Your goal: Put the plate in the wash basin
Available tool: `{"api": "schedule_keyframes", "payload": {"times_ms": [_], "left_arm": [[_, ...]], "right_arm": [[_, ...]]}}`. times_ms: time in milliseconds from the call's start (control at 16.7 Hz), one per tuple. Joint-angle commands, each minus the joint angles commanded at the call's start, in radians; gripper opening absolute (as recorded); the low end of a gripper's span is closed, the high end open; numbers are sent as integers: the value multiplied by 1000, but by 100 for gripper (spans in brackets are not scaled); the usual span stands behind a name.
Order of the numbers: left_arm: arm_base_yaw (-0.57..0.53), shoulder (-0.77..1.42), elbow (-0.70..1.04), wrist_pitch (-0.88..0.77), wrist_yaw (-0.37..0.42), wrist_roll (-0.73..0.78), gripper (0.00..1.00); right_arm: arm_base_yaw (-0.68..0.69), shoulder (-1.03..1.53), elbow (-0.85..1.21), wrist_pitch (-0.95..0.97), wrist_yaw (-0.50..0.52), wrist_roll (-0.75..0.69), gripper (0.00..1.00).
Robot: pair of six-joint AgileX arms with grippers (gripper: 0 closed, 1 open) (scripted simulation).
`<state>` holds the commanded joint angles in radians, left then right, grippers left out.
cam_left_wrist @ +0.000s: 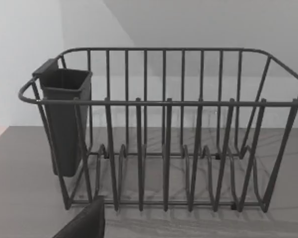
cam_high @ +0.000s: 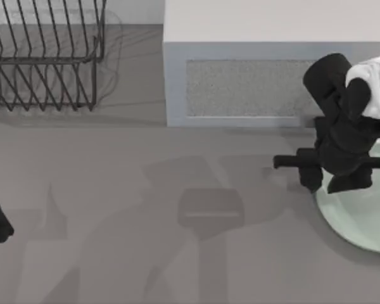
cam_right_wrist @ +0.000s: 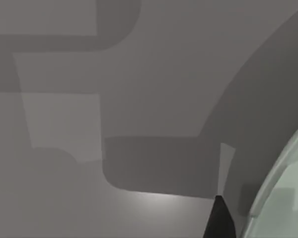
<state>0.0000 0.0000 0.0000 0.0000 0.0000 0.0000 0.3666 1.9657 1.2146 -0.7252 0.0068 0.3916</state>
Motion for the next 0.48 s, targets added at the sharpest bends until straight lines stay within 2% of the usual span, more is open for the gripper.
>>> {"api": "schedule_keyframes", "payload": {"times_ms": [240,480], "left_arm": [[0,0,0,0,0,0,100],[0,0,0,0,0,0,100]], "right_arm": [[21,1,10,-66,29,-9,0],[74,14,116,-286,88,-33,0]]}}
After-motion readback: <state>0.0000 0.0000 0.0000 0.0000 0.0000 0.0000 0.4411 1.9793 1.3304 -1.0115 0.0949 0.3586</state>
